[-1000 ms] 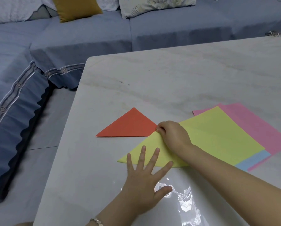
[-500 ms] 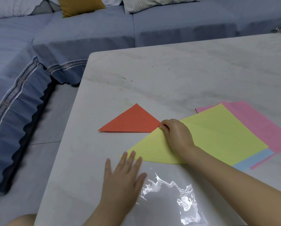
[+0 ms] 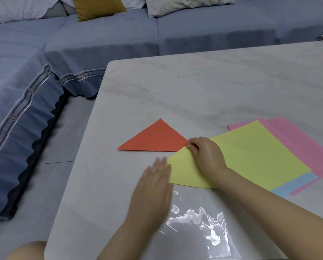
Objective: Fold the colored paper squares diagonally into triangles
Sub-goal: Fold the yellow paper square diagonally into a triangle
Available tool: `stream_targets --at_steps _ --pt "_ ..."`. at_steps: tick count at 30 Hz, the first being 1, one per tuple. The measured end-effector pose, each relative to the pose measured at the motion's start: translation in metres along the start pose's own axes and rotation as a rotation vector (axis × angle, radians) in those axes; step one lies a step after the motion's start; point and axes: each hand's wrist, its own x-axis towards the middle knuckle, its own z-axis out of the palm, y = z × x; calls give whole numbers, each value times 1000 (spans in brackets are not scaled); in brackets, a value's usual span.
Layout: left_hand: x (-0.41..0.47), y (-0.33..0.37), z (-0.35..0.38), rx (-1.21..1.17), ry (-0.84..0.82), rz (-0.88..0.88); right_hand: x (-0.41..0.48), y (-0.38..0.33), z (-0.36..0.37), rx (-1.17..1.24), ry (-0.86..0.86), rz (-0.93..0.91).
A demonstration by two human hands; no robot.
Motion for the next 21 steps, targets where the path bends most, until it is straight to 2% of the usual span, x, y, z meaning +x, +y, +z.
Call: stream_targets --at_steps 2,6,10,12,15,21 --pt "7 10 11 -1 -93 8 -1 0 -1 -6 6 -10" --pt "9 13 26 43 -188 -132 -3 -5 -3 -27 4 -16" --pt "8 12 30 64 -192 -142 -38 -8 3 -253 274 -295" --pt "7 12 32 54 -188 -145 -70 -2 8 -263 198 -421" --pt "7 11 34 46 -190 -141 -107 16 8 -328 53 -492" --pt "8 13 30 48 -241 -173 -129 41 -19 -379 99 -409"
